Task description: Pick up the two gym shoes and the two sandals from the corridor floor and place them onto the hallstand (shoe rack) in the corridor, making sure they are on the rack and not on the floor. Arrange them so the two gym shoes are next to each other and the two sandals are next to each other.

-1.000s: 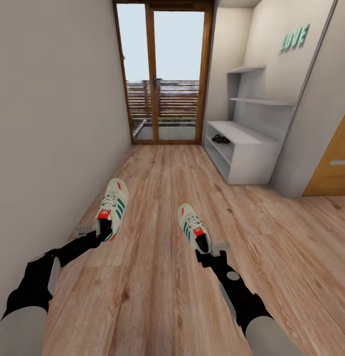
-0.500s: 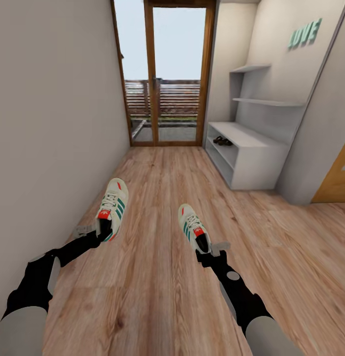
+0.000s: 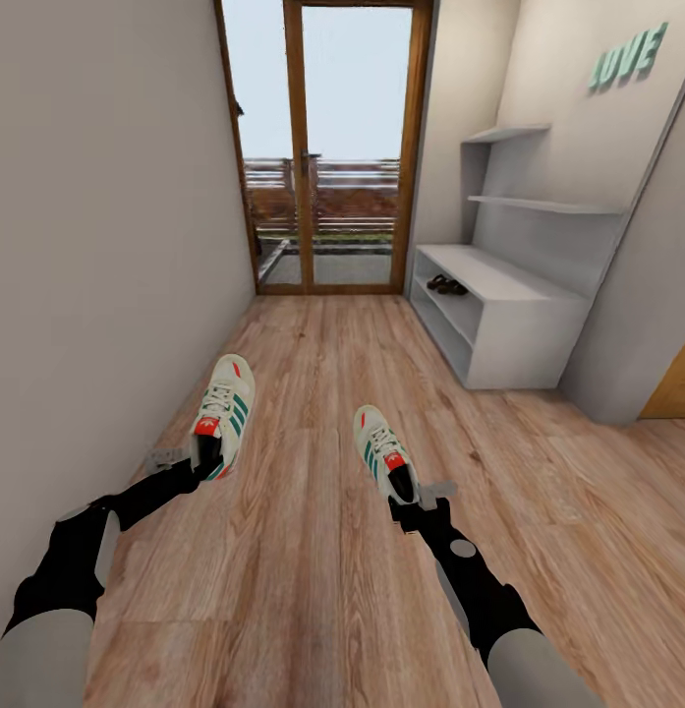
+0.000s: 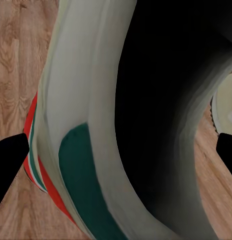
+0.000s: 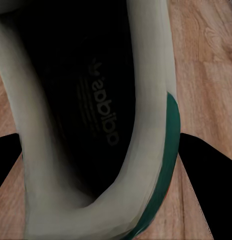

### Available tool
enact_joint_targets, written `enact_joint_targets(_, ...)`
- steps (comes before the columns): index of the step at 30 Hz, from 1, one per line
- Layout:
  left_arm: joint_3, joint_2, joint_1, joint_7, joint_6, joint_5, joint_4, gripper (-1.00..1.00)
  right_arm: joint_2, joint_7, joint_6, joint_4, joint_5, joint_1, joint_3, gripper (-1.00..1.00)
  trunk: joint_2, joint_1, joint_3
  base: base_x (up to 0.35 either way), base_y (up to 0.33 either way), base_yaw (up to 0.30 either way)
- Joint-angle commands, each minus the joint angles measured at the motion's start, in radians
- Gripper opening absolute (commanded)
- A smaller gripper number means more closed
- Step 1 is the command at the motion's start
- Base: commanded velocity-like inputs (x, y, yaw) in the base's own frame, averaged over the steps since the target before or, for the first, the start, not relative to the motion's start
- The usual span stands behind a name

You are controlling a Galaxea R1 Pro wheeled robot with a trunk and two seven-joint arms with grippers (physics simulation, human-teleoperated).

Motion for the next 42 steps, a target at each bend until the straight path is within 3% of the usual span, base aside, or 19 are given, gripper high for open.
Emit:
enact_joint_targets(1, 0.004, -0.001, -0.001, -0.008, 0.006, -0.006, -0.001, -1.00, 0.001, 0.007, -0.004, 0.000, 0.008, -0.001, -0.006, -1.00, 0.000, 0.000, -0.001, 0.346, 0.000, 0.000)
enact_joint_targets(42, 0.004, -0.001, -0.001, -0.008, 0.006, -0.005, -0.001, -1.00, 0.001, 0.007, -0.004, 0.000, 0.008, -0.001, -0.006, -1.00, 0.000, 0.000, -0.001, 0.346, 0.000, 0.000)
